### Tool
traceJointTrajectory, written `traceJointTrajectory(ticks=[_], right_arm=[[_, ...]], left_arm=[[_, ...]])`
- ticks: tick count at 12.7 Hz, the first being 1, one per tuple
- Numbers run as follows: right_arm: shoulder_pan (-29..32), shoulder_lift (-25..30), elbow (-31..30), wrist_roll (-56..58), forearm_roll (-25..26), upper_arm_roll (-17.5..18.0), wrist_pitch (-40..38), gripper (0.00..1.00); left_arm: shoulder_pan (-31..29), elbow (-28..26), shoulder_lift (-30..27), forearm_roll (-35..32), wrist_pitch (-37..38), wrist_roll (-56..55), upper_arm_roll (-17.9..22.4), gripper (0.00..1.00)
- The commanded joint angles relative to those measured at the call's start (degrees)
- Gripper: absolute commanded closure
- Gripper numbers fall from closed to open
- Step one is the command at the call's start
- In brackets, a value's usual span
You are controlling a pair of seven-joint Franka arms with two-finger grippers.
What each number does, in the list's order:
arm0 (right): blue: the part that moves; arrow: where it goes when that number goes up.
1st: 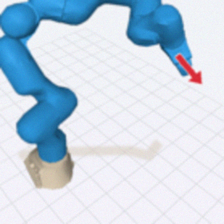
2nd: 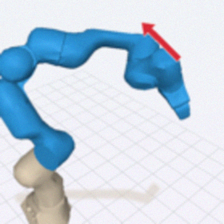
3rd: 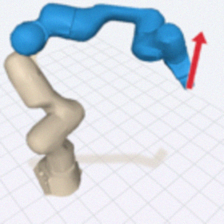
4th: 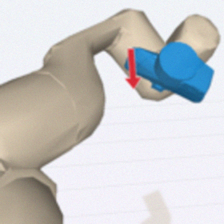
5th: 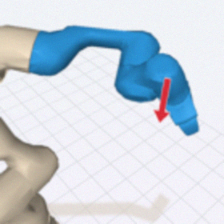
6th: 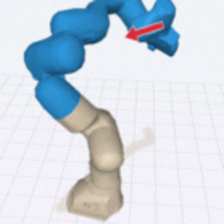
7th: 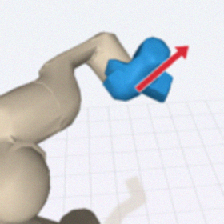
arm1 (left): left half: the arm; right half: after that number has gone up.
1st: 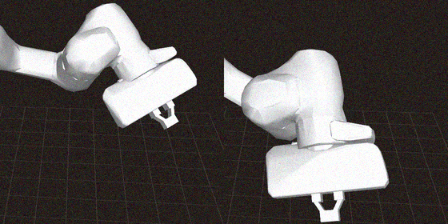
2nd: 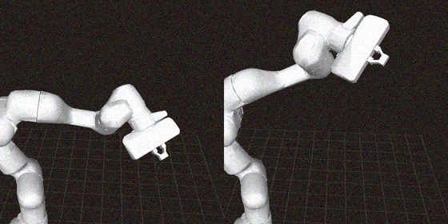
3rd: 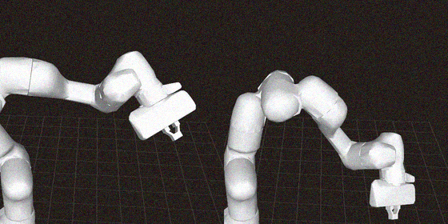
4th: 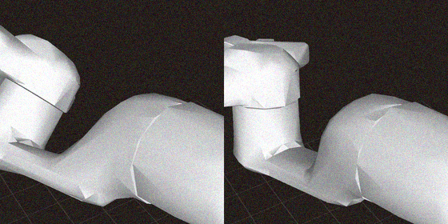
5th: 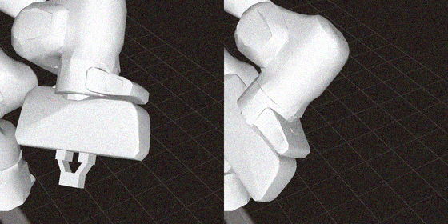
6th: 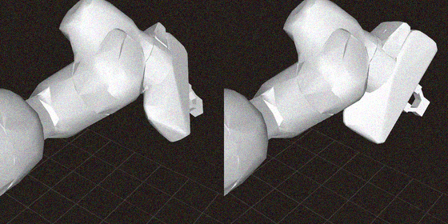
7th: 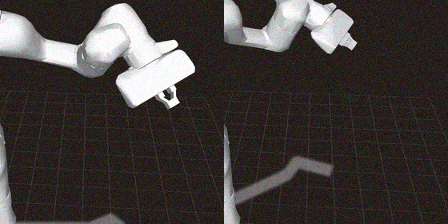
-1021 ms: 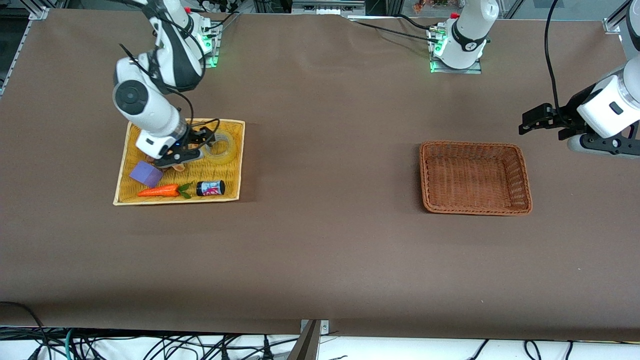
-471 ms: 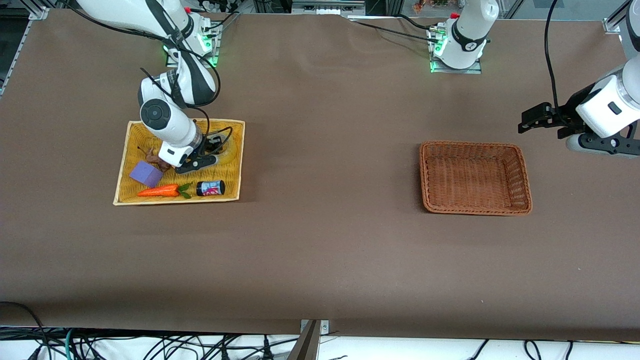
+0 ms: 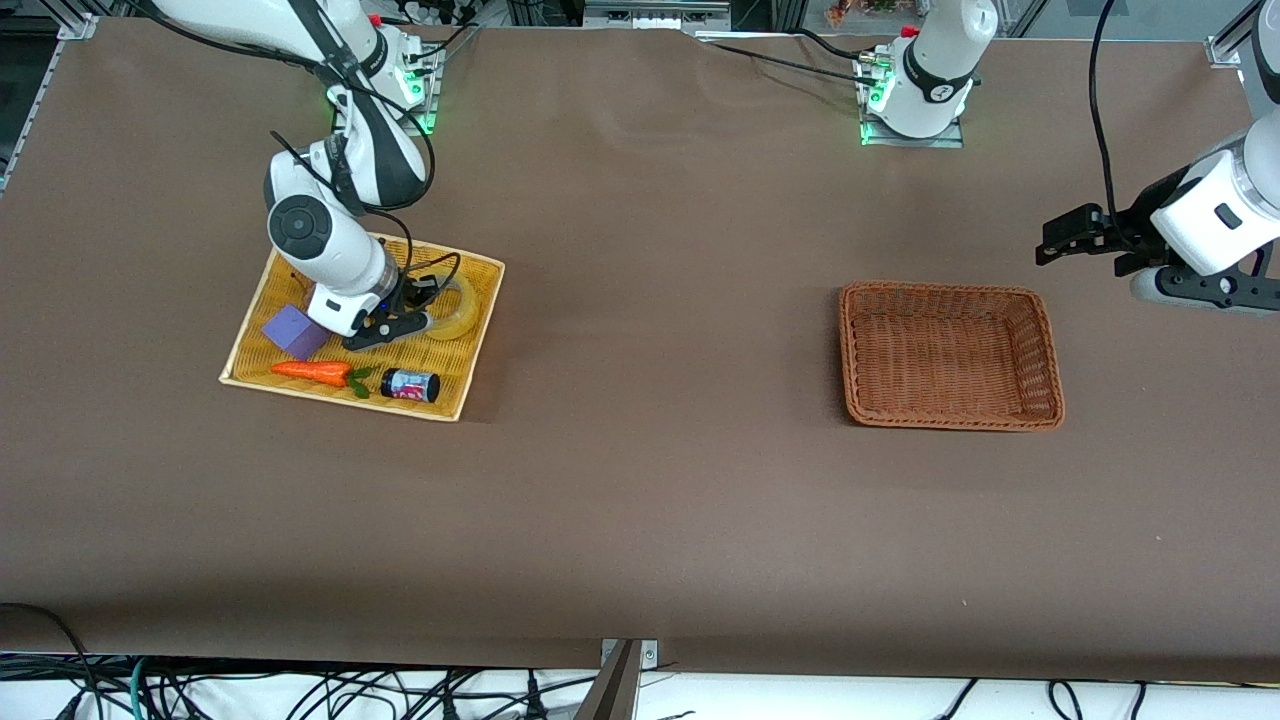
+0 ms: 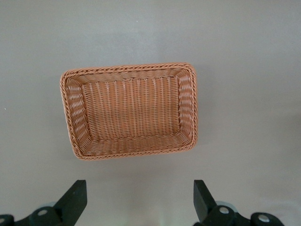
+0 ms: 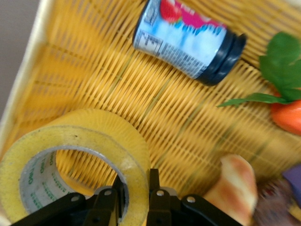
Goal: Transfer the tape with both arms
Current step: 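Reach the right gripper down to the tape roll and grasp it, then lift the tape with the right gripper while the left gripper reaches over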
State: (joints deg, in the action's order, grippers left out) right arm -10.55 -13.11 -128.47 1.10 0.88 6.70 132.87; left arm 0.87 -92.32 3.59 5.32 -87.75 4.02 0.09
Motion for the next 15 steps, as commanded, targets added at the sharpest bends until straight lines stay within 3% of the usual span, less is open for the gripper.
traceJointTrajectory(ticks=[1, 2, 4, 7, 10, 13, 15], right_arm=[[0.1, 1.8, 13.2, -0.4, -0.8, 1.6, -20.1, 1.0], [-0.6, 1.0, 18.0, -2.7, -1.1, 3.7, -25.2, 1.0], [-3.7, -2.1, 23.3, -16.6, -3.3, 6.5, -26.4, 1.0], [-12.7, -15.2, 34.6, -36.4, -8.4, 7.1, -16.7, 1.0], [-22.4, -29.3, 45.3, -52.5, -7.0, 6.8, -4.7, 1.0], [-24.5, -33.1, 44.9, -56.1, -0.3, 6.7, -0.6, 0.99], [-24.8, -33.0, 45.1, -58.4, -0.1, 6.7, -0.3, 0.0]], left_arm=[[-0.3, 1.6, 0.8, 1.1, 1.3, 1.3, 0.3, 0.0], [-0.3, 1.6, 1.1, 1.1, 1.3, 1.3, 0.3, 0.0], [-0.3, 1.6, 2.9, 1.1, 1.4, 1.2, 0.3, 0.0], [-0.6, 1.6, 4.8, -0.8, 1.1, 1.3, 0.4, 0.0], [-0.4, 1.7, 8.9, -1.7, 0.7, 1.0, 0.3, 0.0], [0.6, 1.6, 13.9, -1.6, -3.5, -0.1, 0.2, 0.0], [2.8, 0.5, 16.5, -1.6, -7.9, -2.0, 0.2, 0.0]])
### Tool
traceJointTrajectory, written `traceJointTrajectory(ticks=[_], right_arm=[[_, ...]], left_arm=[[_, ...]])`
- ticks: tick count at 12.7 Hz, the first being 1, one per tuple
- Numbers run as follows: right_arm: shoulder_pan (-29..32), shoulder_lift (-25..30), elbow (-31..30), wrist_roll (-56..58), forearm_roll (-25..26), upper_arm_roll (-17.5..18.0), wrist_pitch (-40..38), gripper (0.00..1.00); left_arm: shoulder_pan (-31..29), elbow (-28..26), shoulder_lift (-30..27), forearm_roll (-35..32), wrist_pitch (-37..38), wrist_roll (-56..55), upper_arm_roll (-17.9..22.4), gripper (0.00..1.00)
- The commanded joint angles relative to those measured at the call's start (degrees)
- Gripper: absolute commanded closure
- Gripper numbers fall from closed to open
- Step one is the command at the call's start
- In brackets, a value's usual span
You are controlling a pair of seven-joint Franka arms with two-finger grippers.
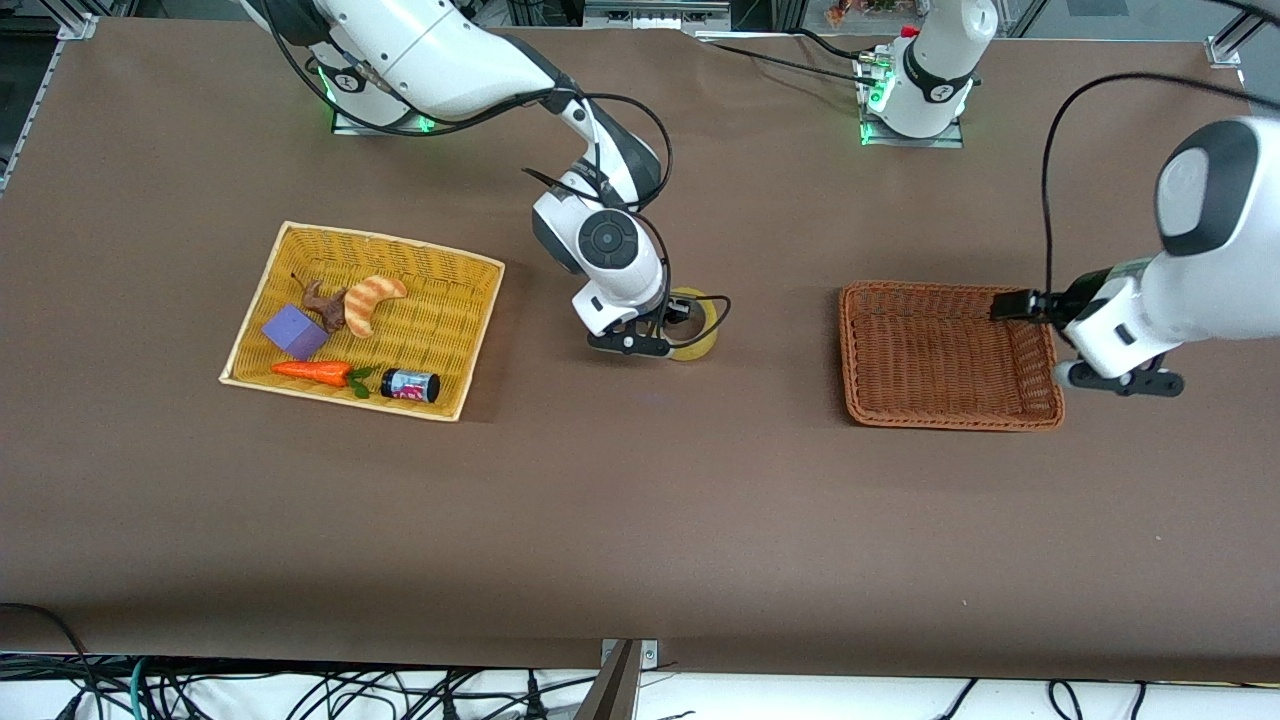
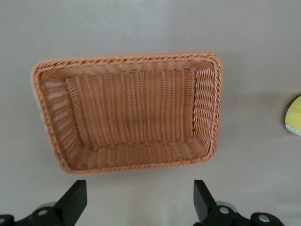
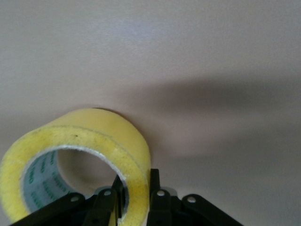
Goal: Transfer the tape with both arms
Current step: 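Lift the tape with the right gripper while the left gripper reaches over, then set the tape down with the right gripper while the left gripper grasps it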
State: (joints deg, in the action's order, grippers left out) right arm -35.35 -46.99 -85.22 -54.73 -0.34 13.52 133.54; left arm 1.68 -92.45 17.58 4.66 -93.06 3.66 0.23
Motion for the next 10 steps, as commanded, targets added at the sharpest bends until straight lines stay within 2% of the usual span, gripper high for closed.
traceJointTrajectory(ticks=[1, 3, 5, 7, 8, 10], right_arm=[[0.4, 1.5, 2.1, -2.7, 1.1, -0.2, -1.4, 0.0], [0.8, 6.1, 1.8, -1.4, 1.4, -2.3, -6.5, 0.0], [0.8, 12.2, 1.8, 5.7, 1.5, -6.9, -16.4, 0.0], [0.8, 16.4, 1.8, 13.0, 1.5, -11.1, -25.4, 0.0], [0.8, 18.2, 1.8, 13.5, 1.6, -13.6, -29.9, 0.0], [0.7, 22.0, 0.5, 16.3, 1.6, -18.1, -33.9, 0.0]], left_arm=[[3.0, -0.5, 3.8, -0.9, -4.9, -3.6, -0.4, 0.0], [4.1, -1.9, 5.6, -0.9, -9.8, -10.8, -3.7, 0.0], [3.9, -5.0, 6.9, -0.9, -16.8, -19.7, -10.4, 0.0], [3.9, -10.2, 7.5, -0.9, -27.0, -25.8, -15.6, 0.0], [4.0, -11.2, 8.8, -0.9, -30.3, -29.0, -18.1, 0.0], [4.6, -11.2, 11.7, -1.5, -34.6, -36.9, -22.7, 0.0]])
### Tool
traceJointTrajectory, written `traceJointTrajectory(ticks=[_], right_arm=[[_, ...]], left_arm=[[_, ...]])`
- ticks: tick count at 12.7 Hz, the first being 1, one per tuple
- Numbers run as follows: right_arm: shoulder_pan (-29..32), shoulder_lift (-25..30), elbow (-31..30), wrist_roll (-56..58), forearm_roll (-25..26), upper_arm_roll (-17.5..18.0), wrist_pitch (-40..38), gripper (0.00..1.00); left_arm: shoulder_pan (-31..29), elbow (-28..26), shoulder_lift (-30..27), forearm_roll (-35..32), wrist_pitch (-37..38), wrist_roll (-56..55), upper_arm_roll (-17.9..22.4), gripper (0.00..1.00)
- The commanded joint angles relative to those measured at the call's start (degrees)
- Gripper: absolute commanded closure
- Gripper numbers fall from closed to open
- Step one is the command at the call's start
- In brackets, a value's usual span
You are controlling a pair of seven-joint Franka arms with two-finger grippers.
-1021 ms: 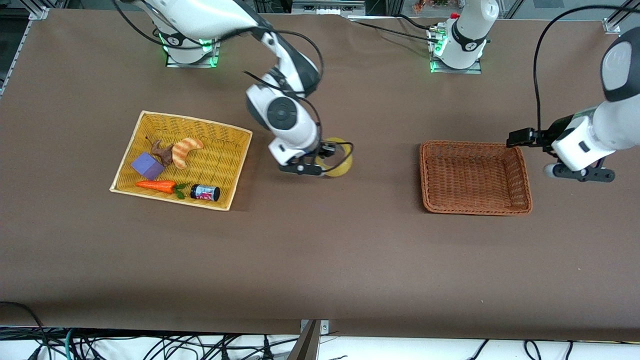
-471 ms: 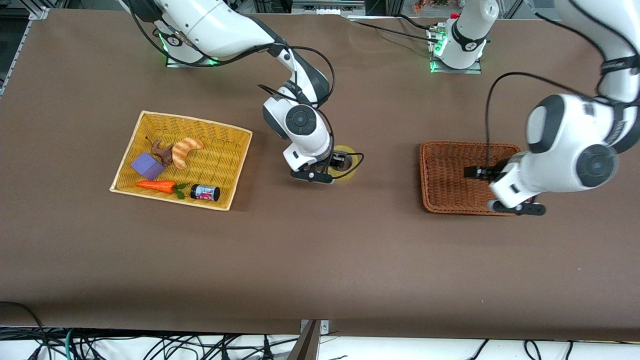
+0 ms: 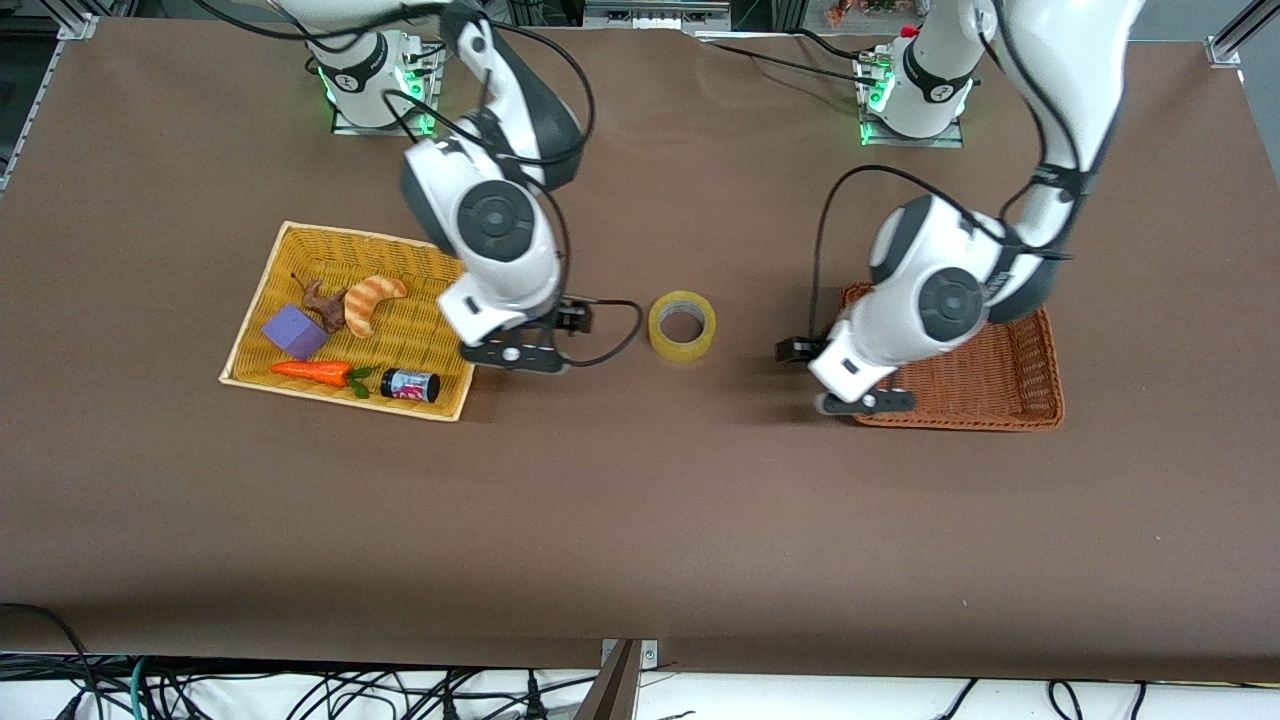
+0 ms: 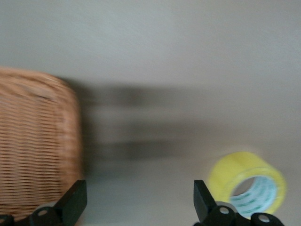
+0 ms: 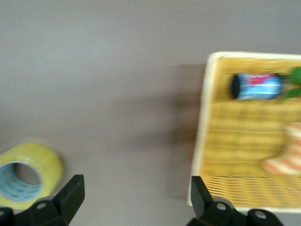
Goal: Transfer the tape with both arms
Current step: 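Set the tape down with the right gripper while the left gripper grasps it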
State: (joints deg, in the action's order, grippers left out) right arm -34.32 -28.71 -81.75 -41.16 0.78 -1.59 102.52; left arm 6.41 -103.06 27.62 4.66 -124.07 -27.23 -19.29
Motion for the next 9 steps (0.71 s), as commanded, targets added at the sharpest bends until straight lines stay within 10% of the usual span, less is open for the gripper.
traceJointTrajectory(ticks=[1, 9], right_arm=[[-0.6, 4.7, -3.4, 7.4, -0.2, -6.6, -3.8, 0.0], [22.5, 22.2, -6.5, 37.5, 0.1, -5.1, -8.3, 0.0]], left_arm=[[1.3, -0.6, 2.8, -3.4, -5.5, -9.6, -4.3, 0.0], [4.6, -6.4, 5.9, -13.9, -13.6, -21.5, -8.2, 0.0]])
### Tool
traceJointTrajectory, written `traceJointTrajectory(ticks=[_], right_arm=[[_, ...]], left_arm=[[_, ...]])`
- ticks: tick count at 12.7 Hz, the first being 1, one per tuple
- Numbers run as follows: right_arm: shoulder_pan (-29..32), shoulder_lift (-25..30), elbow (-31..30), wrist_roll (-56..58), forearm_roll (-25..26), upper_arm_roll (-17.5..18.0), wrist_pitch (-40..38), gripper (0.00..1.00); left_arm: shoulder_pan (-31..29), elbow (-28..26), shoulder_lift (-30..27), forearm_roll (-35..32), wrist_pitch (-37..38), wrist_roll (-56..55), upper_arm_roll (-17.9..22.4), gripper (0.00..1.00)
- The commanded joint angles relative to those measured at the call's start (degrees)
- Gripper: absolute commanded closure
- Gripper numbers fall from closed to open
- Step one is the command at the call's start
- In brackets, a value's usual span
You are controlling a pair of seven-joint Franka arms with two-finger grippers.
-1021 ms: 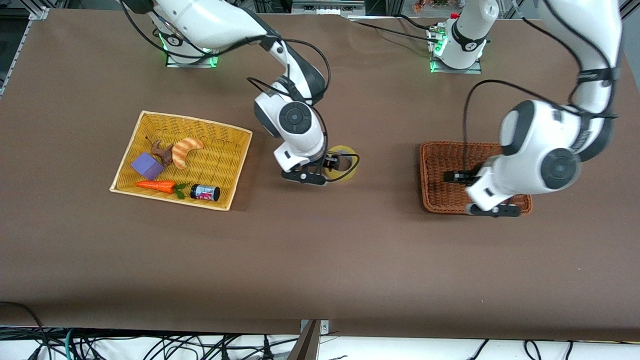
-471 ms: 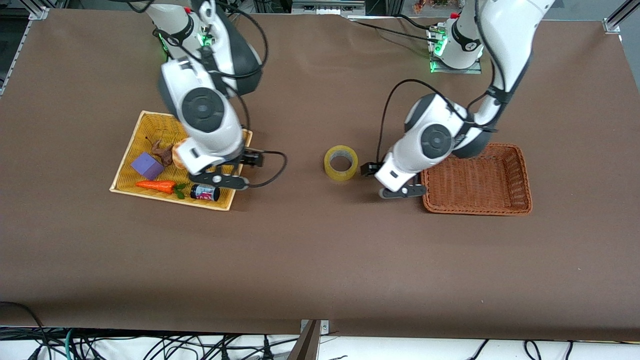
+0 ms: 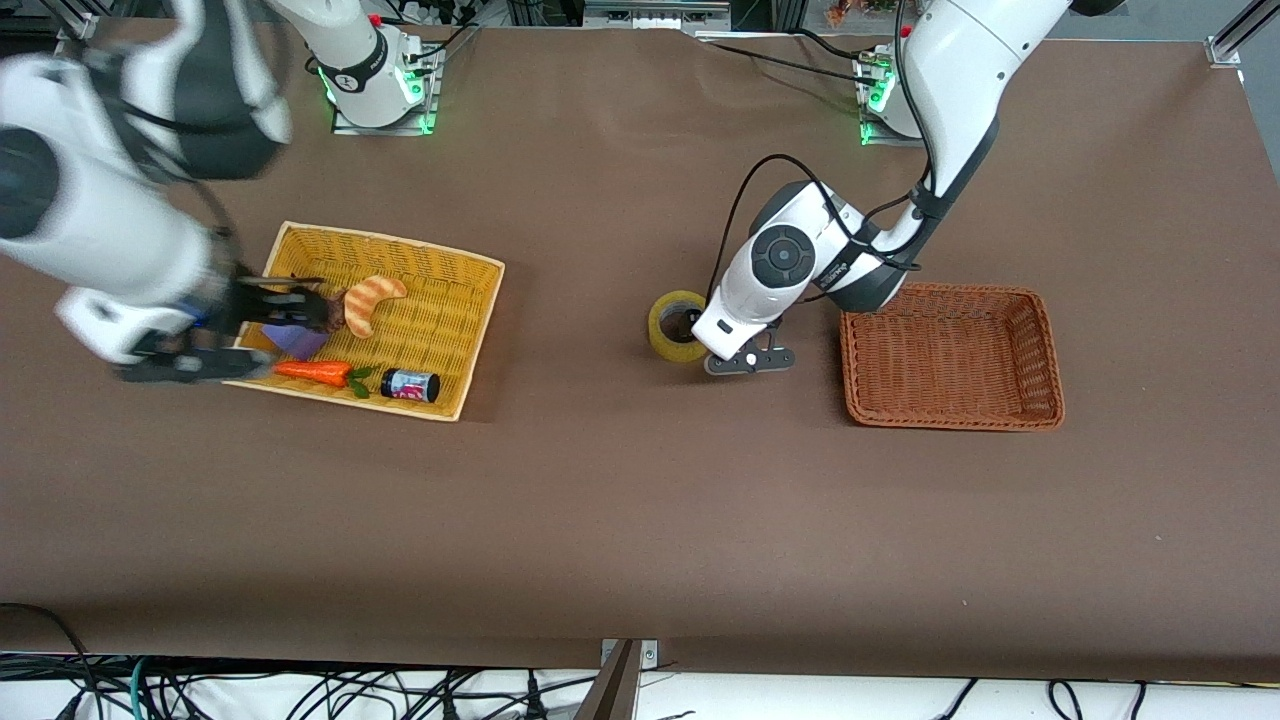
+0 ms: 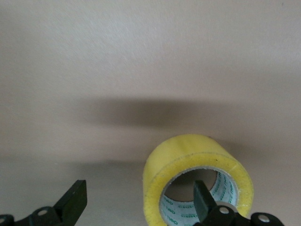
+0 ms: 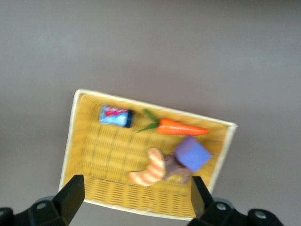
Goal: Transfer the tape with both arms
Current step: 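Set the tape down with the right gripper while the left gripper grasps it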
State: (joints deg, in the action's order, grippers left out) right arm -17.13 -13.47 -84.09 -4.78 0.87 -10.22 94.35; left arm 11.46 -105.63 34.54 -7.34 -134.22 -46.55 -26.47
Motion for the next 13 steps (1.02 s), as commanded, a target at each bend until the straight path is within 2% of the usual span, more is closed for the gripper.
traceJointTrajectory(ticks=[1, 2, 3, 5, 6, 7, 8, 9, 10, 13], right_arm=[[9.7, 9.3, -5.3, 1.2, 0.1, 7.3, -2.0, 0.0], [12.6, 11.3, -7.1, 0.6, 0.4, 10.1, -3.5, 0.0], [15.5, 13.7, -10.4, 0.4, 0.5, 11.4, -2.5, 0.0], [17.7, 17.9, -16.2, 0.8, 0.4, 12.4, 1.9, 0.0], [17.7, 17.8, -15.8, 1.2, 0.2, 12.4, 1.8, 0.0], [17.6, 17.7, -15.0, 0.8, 0.2, 12.3, 1.6, 0.0], [17.7, 17.4, -14.3, 0.7, 0.1, 12.3, 1.0, 0.0], [17.7, 17.1, -13.6, 0.7, 0.0, 12.3, 0.9, 0.0], [17.7, 17.1, -13.6, 0.7, 0.0, 12.4, 0.9, 0.0], [17.7, 16.8, -13.5, 0.4, -0.3, 12.2, 0.8, 0.0]], left_arm=[[-0.5, -5.2, -1.1, -1.9, -4.4, -2.8, -1.2, 0.0], [-0.2, -6.2, -1.1, -2.4, -5.3, -3.5, -1.8, 0.0], [-0.2, -7.2, -1.1, -5.5, -6.2, -5.6, -2.1, 0.0], [0.1, -8.4, 0.4, -13.3, -7.9, -13.7, -2.7, 0.0], [0.3, -8.3, 1.2, -15.7, -7.9, -16.4, -2.7, 0.01], [0.2, -7.9, 1.7, -16.3, -7.9, -17.2, -2.8, 0.31], [0.2, -7.4, 1.8, -15.8, -7.8, -17.4, -2.8, 0.7], [0.1, -7.0, 1.8, -15.4, -7.8, -17.7, -2.8, 0.95], [0.1, -7.0, 1.9, -15.3, -7.8, -17.7, -2.8, 1.0], [-0.8, -6.4, 1.6, -13.9, -7.2, -16.9, -2.9, 1.0]])
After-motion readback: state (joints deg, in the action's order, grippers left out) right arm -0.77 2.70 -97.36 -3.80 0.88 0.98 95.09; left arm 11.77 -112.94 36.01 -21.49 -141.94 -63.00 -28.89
